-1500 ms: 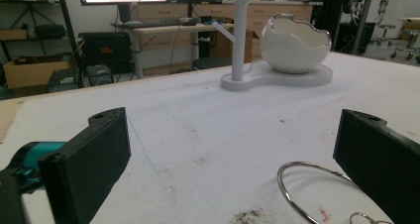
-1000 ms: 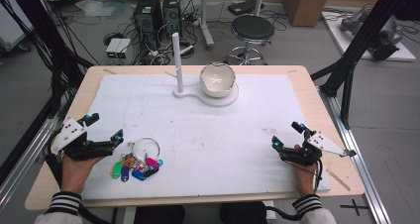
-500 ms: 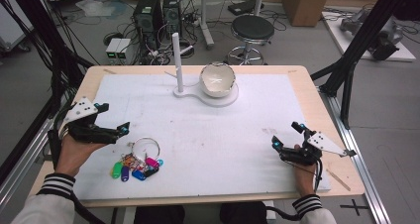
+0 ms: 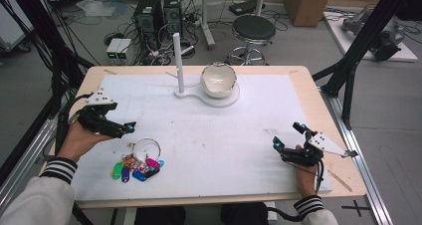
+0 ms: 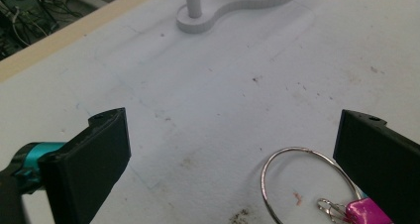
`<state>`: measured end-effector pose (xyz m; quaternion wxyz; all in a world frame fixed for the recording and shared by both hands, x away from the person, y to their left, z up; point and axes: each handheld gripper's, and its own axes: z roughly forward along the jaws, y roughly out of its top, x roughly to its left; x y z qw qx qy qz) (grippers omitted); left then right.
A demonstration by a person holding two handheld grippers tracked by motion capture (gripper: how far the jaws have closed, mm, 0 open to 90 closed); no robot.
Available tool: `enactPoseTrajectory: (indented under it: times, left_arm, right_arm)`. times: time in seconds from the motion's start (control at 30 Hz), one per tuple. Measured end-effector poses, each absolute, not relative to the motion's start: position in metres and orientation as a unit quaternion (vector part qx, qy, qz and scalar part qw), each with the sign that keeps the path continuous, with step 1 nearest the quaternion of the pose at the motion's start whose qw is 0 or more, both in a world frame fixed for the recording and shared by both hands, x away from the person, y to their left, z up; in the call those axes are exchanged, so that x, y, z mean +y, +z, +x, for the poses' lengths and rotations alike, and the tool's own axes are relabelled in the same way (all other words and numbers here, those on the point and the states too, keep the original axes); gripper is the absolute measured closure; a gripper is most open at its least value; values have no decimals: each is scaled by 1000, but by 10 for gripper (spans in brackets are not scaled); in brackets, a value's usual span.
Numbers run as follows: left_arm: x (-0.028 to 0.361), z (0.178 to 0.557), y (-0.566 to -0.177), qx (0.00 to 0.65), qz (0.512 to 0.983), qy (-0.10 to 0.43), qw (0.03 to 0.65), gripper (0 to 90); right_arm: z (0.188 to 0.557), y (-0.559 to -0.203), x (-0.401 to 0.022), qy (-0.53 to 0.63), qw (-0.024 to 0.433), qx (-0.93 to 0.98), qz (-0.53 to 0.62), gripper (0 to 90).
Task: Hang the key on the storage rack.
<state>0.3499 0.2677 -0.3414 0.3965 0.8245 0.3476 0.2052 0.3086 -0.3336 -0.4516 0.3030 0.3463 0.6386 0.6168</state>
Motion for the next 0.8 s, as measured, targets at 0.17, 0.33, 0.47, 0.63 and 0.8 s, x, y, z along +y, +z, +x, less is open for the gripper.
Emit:
enactPoseTrajectory:
  times: [0.17,0.33,0.47,0.63,0.8]
  left_arm:
    - [256,357,-342,343,851,172,360,17]
    - [246,364,-344,347,869,140,325,17]
    - [242,366,-349,340,877,122,316,17]
    - [237,369,-355,336,888,97,300,18]
    - [233,372,-362,333,898,79,278,19]
  right_arm:
    - [309,-452,-334,616,304,639,346,24]
    - [309,-451,-334,616,304,639,347,24]
    - [309,-451,-334,616,305,640,344,24]
    - [309,-451,-333,616,305,640,344,24]
    - [309,-452,-333,617,305,639,344,24]
